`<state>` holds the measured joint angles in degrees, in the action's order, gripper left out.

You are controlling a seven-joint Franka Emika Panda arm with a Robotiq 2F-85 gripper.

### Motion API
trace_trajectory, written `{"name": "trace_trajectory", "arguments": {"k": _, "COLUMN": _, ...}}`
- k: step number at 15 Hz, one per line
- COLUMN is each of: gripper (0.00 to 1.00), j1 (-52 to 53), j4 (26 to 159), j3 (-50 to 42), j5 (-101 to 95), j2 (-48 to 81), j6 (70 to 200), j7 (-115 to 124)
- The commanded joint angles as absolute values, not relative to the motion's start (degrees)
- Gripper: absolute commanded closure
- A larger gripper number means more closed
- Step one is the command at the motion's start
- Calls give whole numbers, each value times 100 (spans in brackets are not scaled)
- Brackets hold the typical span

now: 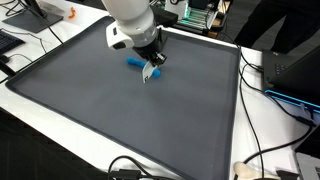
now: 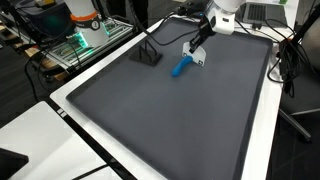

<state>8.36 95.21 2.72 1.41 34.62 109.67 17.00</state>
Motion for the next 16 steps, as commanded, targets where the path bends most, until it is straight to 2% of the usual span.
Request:
{"name": "trace_trajectory", "arguments": {"k": 1, "gripper": 99, "j1": 843, "j4": 9960, "j3": 213, "j5": 216, "j2": 3430, "j6": 10922, "j7": 1776}}
{"name": "trace_trajectory", "arguments": {"k": 16, "gripper": 99, "j1": 811, "j4": 10439, "j3": 260, "j5": 547, "j2": 2977, "j6": 10612, "j7": 1855}}
